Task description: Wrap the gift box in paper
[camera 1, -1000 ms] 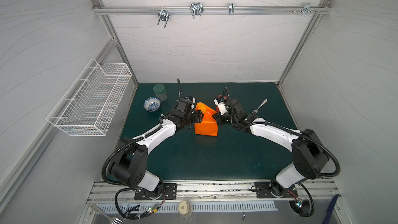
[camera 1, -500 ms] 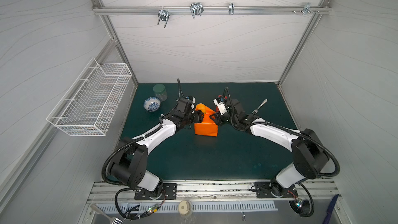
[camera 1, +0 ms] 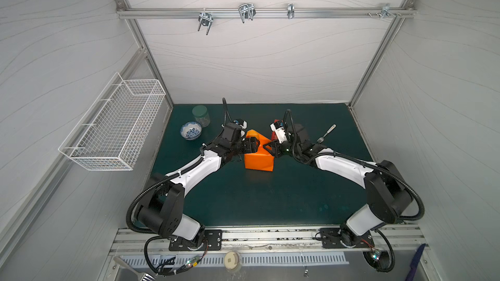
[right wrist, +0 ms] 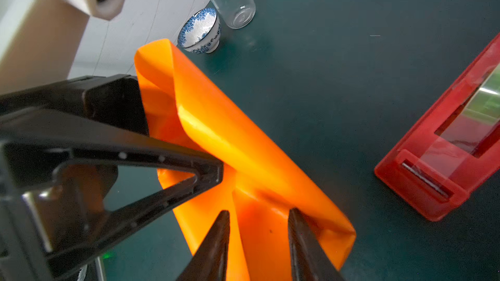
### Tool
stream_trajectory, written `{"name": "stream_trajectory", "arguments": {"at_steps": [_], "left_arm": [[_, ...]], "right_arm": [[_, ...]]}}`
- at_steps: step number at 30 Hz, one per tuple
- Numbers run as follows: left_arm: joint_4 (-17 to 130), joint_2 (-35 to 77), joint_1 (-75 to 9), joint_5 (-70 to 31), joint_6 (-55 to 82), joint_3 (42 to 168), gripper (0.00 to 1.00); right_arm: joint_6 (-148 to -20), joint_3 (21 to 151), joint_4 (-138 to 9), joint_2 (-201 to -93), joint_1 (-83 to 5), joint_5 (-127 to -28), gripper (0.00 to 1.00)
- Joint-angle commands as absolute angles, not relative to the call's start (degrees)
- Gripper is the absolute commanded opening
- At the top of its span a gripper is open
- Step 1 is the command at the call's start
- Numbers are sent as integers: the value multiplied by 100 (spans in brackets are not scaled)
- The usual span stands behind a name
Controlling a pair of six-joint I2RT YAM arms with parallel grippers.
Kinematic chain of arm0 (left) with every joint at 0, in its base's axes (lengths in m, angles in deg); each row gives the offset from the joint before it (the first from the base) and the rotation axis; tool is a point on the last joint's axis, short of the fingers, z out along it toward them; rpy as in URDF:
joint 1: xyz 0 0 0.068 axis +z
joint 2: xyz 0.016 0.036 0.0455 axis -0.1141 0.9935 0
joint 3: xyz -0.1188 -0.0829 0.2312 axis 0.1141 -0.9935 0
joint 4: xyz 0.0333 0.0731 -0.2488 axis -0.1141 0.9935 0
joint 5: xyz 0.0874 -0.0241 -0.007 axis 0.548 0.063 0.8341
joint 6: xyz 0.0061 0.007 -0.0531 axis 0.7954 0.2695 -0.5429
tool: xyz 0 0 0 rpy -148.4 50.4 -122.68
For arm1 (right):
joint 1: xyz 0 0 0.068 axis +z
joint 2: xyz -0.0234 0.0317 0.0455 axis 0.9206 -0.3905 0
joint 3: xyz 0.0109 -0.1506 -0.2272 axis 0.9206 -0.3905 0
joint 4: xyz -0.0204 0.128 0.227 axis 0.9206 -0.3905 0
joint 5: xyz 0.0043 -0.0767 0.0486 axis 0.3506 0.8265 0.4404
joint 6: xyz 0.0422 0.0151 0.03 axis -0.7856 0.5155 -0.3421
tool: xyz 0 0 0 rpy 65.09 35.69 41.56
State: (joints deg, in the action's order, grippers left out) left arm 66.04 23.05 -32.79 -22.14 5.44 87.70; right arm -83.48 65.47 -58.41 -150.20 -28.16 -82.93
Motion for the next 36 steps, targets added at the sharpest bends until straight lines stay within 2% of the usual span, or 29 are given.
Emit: {"name": "stream_trajectory", "arguments": {"at_steps": [1,13,22,28,36], "left_arm": [[6338,2333,-3345,-2308,541,8930,80],[6509,2863,-3351,-1851,542,9262,78],[6460,3005,-3361,-1782,506,9260,78],[6452,2981,-3358,-1765,488,9264,78],[6487,2929,-3360,-1794,497,9268,79]], "right_arm": [[-8418,6487,-5756,-15116,-2860,-8373,38],[-8287,6629,-5719,-14998,-3022,-8454,38],[-7580,6506,-5775,-14679,-3065,-8107,46],[-7112,6754,-5906,-15071,-3083,-7875,54],[-6897,7175,-5870,-15684,-3081,-7942,56]]}}
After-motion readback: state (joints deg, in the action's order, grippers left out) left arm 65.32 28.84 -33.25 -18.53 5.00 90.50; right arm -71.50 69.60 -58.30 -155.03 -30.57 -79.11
